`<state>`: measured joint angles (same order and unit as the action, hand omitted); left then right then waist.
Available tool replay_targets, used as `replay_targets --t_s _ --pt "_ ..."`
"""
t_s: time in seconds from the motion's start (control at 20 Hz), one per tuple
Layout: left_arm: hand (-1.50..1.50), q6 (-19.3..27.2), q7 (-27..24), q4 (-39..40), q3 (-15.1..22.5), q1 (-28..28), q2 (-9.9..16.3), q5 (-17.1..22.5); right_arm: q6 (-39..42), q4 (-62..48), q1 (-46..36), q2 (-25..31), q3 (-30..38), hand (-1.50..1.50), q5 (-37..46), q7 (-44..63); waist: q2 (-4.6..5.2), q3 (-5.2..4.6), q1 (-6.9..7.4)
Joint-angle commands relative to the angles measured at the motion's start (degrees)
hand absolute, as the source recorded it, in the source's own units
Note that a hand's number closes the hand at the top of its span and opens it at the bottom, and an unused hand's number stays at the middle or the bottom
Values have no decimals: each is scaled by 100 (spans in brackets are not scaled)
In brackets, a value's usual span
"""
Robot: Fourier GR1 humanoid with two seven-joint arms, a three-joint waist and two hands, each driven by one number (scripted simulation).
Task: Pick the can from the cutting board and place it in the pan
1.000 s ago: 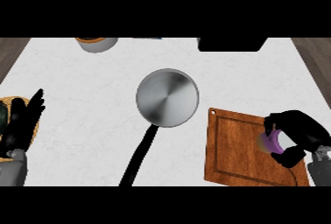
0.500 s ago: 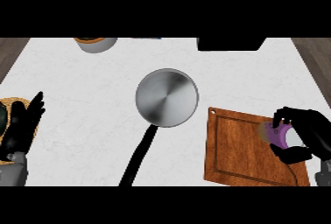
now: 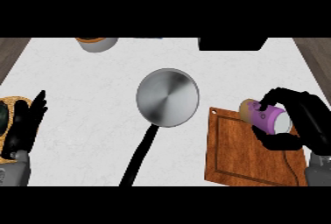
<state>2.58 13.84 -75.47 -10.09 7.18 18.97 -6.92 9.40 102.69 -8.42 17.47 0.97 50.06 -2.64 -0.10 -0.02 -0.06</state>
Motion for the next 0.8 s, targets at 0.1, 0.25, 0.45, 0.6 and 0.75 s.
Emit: replay_targets --t_s 0.1,0.25,0.45,0.6,0.75 --pt "0 -100 10 177 -30 218 20 -19 29 -84 -803 -989 -642 150 259 994 16 -1 35" --pt "0 2 47 -273 104 -226 -150 -115 -108 -874 -1588 -1365 -646 150 340 1282 15 2 111" --pt "0 79 -92 84 145 97 -286 -201 -385 -1850 -2155 -1625 -284 150 25 1111 26 1 58" --pt "0 -269 293 -145 -128 265 175 24 -518 -3099 -3072 -1633 66 150 -57 1125 37 3 121" --pt "0 -127 -35 262 0 359 -53 -125 -1575 -4307 -3487 -1739 -420 150 -169 1164 67 2 185"
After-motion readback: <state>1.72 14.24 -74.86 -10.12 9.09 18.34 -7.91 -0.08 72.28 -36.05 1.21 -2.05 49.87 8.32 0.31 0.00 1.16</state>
